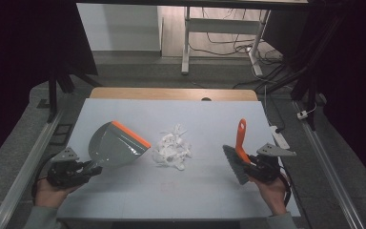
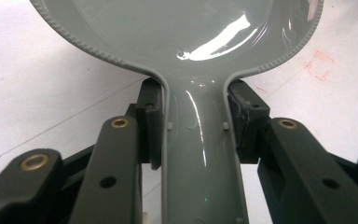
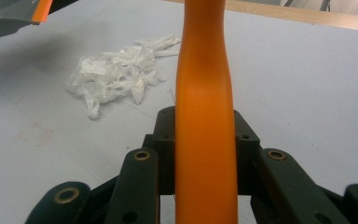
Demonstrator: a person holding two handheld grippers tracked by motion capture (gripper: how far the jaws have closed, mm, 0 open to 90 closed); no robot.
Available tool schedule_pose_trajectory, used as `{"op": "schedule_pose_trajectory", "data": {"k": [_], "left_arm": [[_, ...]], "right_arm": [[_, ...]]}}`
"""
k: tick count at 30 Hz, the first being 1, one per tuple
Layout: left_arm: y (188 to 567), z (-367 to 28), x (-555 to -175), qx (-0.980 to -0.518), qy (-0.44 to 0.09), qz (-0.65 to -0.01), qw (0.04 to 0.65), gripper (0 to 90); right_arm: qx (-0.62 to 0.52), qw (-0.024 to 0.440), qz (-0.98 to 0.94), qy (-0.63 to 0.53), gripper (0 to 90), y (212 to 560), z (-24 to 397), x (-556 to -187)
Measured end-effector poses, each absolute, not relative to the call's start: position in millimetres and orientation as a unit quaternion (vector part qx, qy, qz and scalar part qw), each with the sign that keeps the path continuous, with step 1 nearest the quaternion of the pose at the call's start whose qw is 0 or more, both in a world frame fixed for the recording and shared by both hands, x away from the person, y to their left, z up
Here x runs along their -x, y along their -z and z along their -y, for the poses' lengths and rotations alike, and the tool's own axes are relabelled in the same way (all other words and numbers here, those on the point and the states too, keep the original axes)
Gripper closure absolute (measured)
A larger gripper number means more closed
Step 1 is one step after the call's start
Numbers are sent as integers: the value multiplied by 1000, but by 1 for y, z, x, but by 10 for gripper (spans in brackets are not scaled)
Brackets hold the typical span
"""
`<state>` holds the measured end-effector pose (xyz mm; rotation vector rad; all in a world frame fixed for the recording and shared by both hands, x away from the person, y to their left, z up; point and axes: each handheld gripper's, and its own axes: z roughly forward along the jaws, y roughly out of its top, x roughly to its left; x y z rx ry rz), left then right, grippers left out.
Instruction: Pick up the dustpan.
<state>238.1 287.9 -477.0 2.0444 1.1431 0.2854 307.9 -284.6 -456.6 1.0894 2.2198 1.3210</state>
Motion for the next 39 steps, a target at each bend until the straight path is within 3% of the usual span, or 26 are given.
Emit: {"op": "schedule_pose_trajectory", "data": {"k": [15,39], "left_arm": [[481,-266,-224,-837,-84,-397,368,615],[503,-254,-214,-868,-52,-372,323,615]], "right_arm": [[-379,167,-785,-461,699,458,280,-308],[-376,163,-790,-456,699,462,274,-309]]}}
